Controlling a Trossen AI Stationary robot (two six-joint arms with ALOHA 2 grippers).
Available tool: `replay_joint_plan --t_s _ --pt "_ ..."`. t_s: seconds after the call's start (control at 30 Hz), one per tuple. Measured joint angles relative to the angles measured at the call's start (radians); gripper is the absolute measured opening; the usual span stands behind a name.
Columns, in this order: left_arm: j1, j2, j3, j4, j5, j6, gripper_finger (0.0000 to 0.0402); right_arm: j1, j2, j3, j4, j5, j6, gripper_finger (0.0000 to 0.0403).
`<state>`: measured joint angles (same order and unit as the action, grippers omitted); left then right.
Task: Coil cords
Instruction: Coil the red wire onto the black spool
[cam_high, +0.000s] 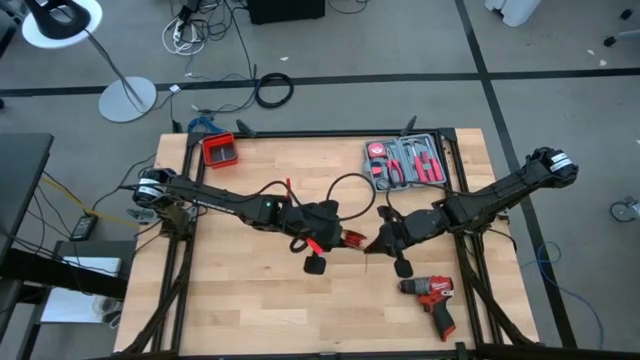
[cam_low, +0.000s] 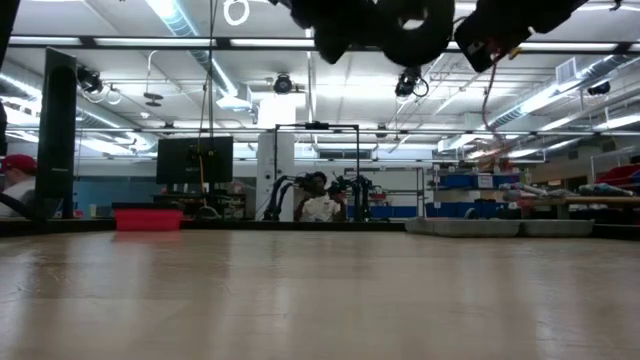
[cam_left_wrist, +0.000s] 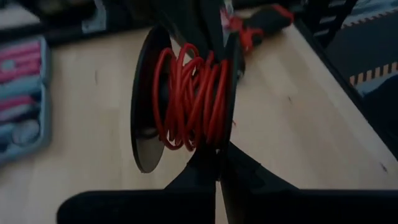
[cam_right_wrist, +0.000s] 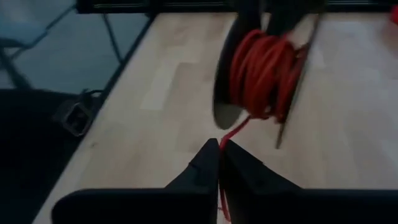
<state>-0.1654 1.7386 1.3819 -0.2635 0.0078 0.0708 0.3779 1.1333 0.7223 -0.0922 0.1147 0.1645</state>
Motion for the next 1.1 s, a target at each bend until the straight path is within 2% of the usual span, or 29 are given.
replay_joint_plan --t_s 0.1,0.27,0.47,0.7,1.1 --pt "0.000 0.000 0.000 -0.052 -0.004 -0.037 0.0010 0.000 0.009 0.000 -0.003 0.047 0.039 0.0032" --pt "-0.012 0.002 0.000 -0.091 -0.027 -0.053 0.0010 -0.001 0.026 0.000 -0.055 0.046 0.141 0.0064" --pt "-0.026 0.002 0.000 -0.106 -0.112 -0.047 0.0010 0.007 0.025 0.000 -0.075 0.069 0.167 0.0074" --pt "-0.032 0.002 0.000 -0.116 -0.115 -0.044 0.0010 0.035 0.025 0.000 -0.025 0.288 0.068 0.0069" --pt "-0.031 0.003 0.000 -0.080 -0.114 -0.023 0.0010 0.024 0.025 0.000 0.096 0.311 -0.060 0.0068"
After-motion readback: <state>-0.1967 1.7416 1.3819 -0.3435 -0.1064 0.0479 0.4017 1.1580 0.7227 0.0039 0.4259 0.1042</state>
